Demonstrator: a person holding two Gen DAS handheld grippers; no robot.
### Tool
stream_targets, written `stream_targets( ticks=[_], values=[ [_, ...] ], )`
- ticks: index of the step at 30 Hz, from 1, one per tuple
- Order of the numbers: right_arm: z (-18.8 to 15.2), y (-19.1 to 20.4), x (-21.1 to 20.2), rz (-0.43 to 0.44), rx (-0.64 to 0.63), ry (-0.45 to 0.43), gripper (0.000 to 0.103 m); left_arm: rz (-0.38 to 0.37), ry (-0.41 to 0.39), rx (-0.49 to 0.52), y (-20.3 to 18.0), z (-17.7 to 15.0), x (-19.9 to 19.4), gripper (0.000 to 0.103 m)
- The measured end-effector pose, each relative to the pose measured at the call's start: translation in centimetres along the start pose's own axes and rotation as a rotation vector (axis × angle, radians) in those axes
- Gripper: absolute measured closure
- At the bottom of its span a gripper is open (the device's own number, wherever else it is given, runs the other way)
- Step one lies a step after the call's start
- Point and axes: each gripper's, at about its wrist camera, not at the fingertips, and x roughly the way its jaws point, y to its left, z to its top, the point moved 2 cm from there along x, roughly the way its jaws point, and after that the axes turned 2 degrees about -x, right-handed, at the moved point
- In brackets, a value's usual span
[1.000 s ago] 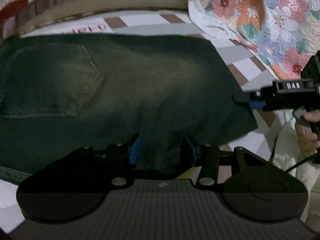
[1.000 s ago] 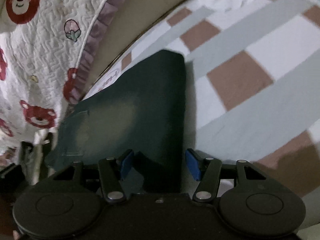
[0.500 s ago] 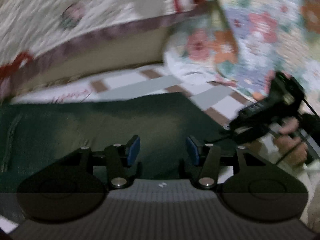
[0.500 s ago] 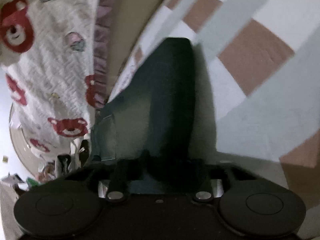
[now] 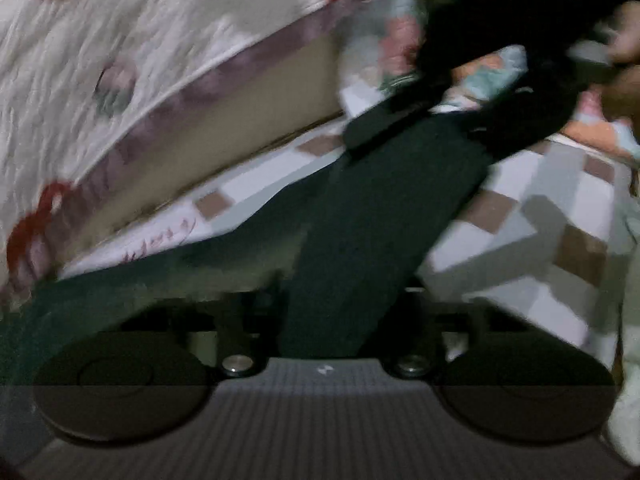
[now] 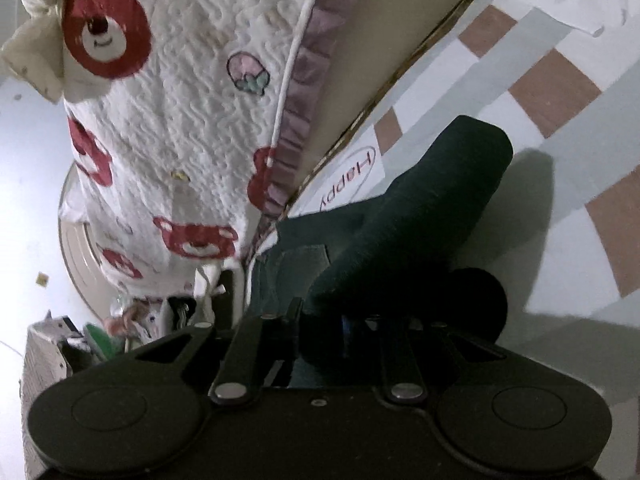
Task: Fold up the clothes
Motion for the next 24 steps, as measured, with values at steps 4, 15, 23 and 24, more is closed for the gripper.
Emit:
stream_targets(
  ticks=[4,15,23,24],
  values=[
    [-0.5,-2.2,-1.5,-0.025,0.118,-0.084,0.034,-0.036,-0.001,-0.081,1.1,-0.4,-0.4,0.085],
    [2.2,-7.2,1.8,-0.072,0.239,-0.090,0.027,-0.086,-0.004,-0.191,2.4,-0.9,-0.6,0.086],
    [0.9,-2.6,0.1,0.163,-0.032,-0.190,0.087,-0.199,-0.055,-0.051,2.0,3.1,-5.6,0.092],
    [0.7,-1.9,-1.1,0.200,-0.030,-0.207,0.088,-0.232,-0.076,-0.056,2.0,4.0,-6.6,0.092]
  ],
)
